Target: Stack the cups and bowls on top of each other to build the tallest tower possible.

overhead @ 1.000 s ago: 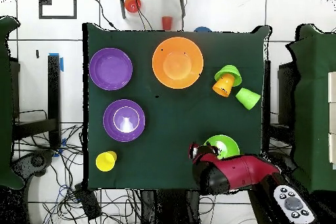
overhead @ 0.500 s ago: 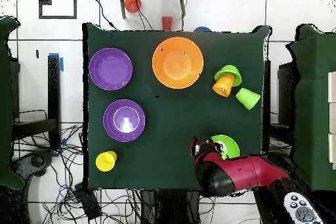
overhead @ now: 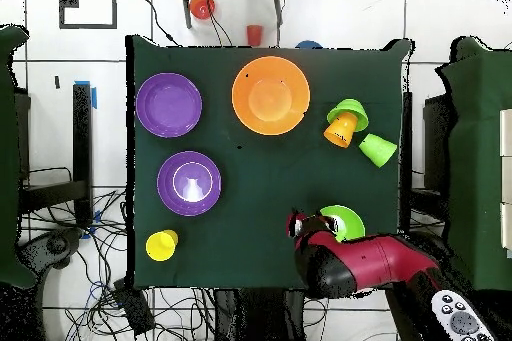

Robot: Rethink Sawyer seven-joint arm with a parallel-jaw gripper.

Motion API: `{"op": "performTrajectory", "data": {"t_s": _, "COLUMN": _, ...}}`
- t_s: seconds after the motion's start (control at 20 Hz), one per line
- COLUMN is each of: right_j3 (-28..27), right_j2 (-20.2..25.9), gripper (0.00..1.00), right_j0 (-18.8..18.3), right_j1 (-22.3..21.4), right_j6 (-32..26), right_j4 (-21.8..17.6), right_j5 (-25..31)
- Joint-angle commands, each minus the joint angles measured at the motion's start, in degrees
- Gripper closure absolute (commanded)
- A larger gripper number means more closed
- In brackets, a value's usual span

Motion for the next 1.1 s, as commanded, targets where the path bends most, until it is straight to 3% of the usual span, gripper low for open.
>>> {"op": "performTrajectory", "data": {"t_s": 0.05, "right_j3": -1.28, "right_j2": 1.57, "gripper": 0.00, "right_j0": 1.49, "right_j1": 5.53, "right_j6": -2.85, "right_j4": -3.80, "right_j5": 2.74}}
{"op": "performTrajectory", "data": {"t_s": 0.3, "right_j3": -2.77, "right_j2": 0.23, "gripper": 0.00, "right_j0": 0.84, "right_j1": 7.45, "right_j6": -3.55, "right_j4": -4.97, "right_j5": 3.22}}
{"op": "performTrajectory", "data": {"t_s": 0.6, "right_j3": -5.69, "right_j2": -2.89, "gripper": 0.00, "right_j0": 3.09, "right_j1": 11.21, "right_j6": -1.40, "right_j4": -7.28, "right_j5": 0.52}}
{"op": "performTrajectory", "data": {"t_s": 1.1, "right_j3": -5.73, "right_j2": 0.14, "gripper": 0.00, "right_j0": -0.40, "right_j1": 11.23, "right_j6": -4.14, "right_j4": -6.95, "right_j5": 2.76}}
